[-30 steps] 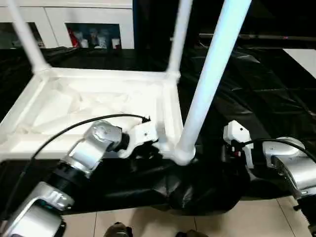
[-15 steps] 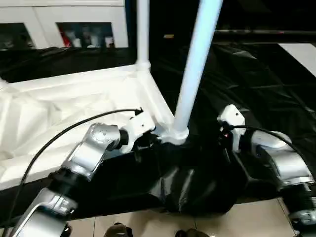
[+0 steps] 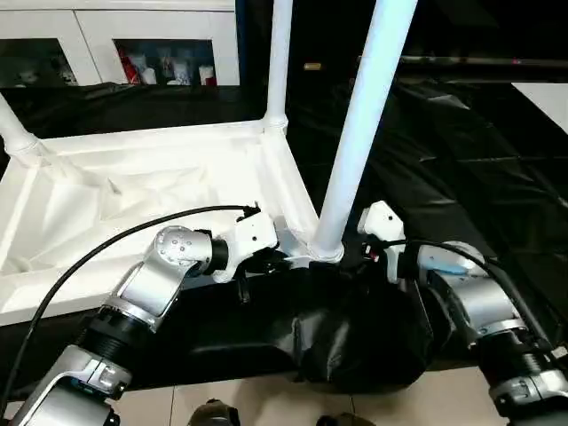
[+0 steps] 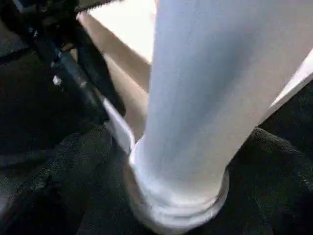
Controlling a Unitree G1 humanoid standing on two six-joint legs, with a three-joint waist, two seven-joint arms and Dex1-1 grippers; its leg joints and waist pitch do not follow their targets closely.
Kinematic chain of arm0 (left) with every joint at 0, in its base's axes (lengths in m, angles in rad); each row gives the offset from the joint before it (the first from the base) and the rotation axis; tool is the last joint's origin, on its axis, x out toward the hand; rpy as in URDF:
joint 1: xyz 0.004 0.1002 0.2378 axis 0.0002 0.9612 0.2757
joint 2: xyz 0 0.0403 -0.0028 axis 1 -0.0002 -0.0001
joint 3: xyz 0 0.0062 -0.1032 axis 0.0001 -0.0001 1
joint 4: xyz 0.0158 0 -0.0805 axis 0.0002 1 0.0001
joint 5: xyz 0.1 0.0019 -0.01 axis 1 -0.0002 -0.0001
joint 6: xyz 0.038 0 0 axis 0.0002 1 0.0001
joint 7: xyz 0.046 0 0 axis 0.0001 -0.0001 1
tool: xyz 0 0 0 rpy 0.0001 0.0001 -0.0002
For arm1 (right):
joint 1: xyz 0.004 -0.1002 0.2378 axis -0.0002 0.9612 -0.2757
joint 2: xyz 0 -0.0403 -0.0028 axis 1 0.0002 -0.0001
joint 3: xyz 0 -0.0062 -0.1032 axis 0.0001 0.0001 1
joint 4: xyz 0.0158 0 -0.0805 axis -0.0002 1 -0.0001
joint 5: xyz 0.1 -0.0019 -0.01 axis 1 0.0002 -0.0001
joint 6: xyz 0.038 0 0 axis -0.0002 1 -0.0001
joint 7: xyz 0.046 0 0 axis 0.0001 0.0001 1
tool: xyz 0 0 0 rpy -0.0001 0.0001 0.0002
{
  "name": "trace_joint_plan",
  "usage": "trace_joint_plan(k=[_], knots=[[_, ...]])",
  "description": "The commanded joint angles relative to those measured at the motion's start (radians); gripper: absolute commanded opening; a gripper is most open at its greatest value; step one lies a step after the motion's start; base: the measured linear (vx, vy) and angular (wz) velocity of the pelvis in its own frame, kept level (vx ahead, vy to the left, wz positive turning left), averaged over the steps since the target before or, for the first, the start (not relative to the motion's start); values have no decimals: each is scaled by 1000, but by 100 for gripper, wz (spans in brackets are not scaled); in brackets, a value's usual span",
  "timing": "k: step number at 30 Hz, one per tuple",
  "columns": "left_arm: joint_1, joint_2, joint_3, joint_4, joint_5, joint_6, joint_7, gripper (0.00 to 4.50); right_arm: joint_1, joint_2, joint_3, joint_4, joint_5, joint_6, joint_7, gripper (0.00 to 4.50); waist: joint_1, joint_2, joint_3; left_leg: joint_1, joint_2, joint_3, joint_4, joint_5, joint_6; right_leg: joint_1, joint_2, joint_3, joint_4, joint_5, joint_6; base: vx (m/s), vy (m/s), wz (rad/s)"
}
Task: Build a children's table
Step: Rotate table base
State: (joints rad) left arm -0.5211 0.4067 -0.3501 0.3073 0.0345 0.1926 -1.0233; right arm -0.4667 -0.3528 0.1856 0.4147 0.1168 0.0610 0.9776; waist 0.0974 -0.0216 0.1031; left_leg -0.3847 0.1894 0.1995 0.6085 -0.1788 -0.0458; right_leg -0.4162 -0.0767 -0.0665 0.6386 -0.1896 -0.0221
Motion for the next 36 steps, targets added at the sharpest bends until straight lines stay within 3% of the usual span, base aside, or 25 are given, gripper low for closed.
trace_joint_plan(k=[1, 8, 11, 12, 16, 18, 19, 21, 23, 26, 28, 29, 30, 32, 35, 36], knots=[[5, -10, -9, 8, -11, -26, -14, 0, -16, -1, -13, 3, 5, -21, -8, 447, -1, -9, -75, 19, 46, -25, -74, -172, 42, 49, -77, 56, -90, -258, -195, 0, 0, 0], [21, -12, -4, -4, -34, -44, -40, 0, -1, -17, -24, 1, 15, -56, 13, 447, 1, -18, -79, 17, 45, -24, -73, -162, 47, 52, -78, 56, -88, -252, -191, 0, 0, 0], [29, -9, -9, -9, -44, -82, -64, 0, 21, -35, -33, -27, 35, -39, 43, 447, 5, -16, -82, 16, 46, -24, -72, -149, 56, 53, -78, 57, -86, -238, -187, 0, 0, 0], [32, 2, -21, -1, -37, -113, -82, 0, 47, -60, -33, -65, 57, -17, 83, 447, 7, -11, -81, 16, 45, -25, -73, -148, 58, 52, -77, 56, -87, -236, -189, 0, 0, 0], [14, 29, -39, 61, -4, -170, -103, 0, 131, -151, -43, -193, 145, 83, 208, 447, 22, -8, -81, 23, 49, -24, -73, -174, 67, 50, -75, 57, -90, -235, -179, 0, 0, 0], [4, 29, -33, 79, -19, -190, -129, 0, 156, -195, -57, -218, 165, 109, 242, 447, 21, -7, -78, 19, 47, -25, -75, -191, 65, 53, -76, 56, -97, -268, -176, 0, 0, 0], [2, 28, -30, 78, -34, -199, -154, 0, 161, -210, -70, -212, 163, 105, 240, 447, 22, -4, -78, 24, 47, -24, -75, -208, 56, 49, -77, 57, -101, -294, -174, 0, 0, 0], [2, 26, -28, 75, -49, -207, -178, 0, 160, -217, -83, -200, 161, 99, 232, 447, 20, -4, -79, 18, 46, -27, -76, -210, 44, 53, -81, 55, -100, -330, -170, 0, 0, 0], [4, 25, -34, 68, -67, -234, -227, 0, 150, -217, -113, -171, 156, 89, 207, 447, 18, -6, -77, 21, 46, -27, -76, -216, 40, 48, -80, 55, -106, -353, -167, 0, 0, 0], [8, 36, -63, 79, -49, -294, -259, 0, 145, -223, -134, -163, 164, 97, 187, 447, 24, -5, -78, 31, 49, -24, -75, -216, 40, 41, -78, 57, -105, -329, -180, 0, 0, 0], [4, 44, -74, 107, -32, -347, -263, 0, 140, -229, -139, -167, 169, 113, 168, 447, 28, -3, -78, 31, 51, -23, -76, -214, 43, 43, -78, 57, -102, -313, -188, 0, 0, 0], [2, 48, -78, 120, -23, -369, -263, 0, 132, -229, -139, -159, 157, 115, 147, 447, 29, -3, -79, 30, 51, -24, -77, -209, 41, 44, -78, 56, -100, -307, -187, 0, 0, 0], [0, 48, -73, 137, -24, -399, -269, 0, 100, -217, -140, -108, 116, 107, 64, 447, 29, -10, -78, 26, 51, -23, -78, -205, 40, 46, -78, 56, -98, -302, -184, 0, 0, 0], [-1, 47, -70, 140, -26, -405, -273, 0, 89, -210, -143, -90, 101, 103, 39, 447, 29, -8, -80, 24, 47, -24, -77, -187, 30, 47, -80, 54, -97, -309, -182, 0, 0, 0], [6, 33, -40, 143, -29, -431, -239, 0, 59, -173, -150, -54, 72, 78, -19, 447, 30, -14, -79, 25, 48, -22, -77, -190, 26, 46, -82, 56, -98, -326, -170, 0, 0, 0], [9, 34, -37, 137, -34, -417, -244, 47, 55, -167, -149, -51, 69, 75, -26, 450, 30, -13, -78, 24, 48, -23, -77, -187, 28, 46, -83, 56, -97, -328, -167, 0, 0, 0]])
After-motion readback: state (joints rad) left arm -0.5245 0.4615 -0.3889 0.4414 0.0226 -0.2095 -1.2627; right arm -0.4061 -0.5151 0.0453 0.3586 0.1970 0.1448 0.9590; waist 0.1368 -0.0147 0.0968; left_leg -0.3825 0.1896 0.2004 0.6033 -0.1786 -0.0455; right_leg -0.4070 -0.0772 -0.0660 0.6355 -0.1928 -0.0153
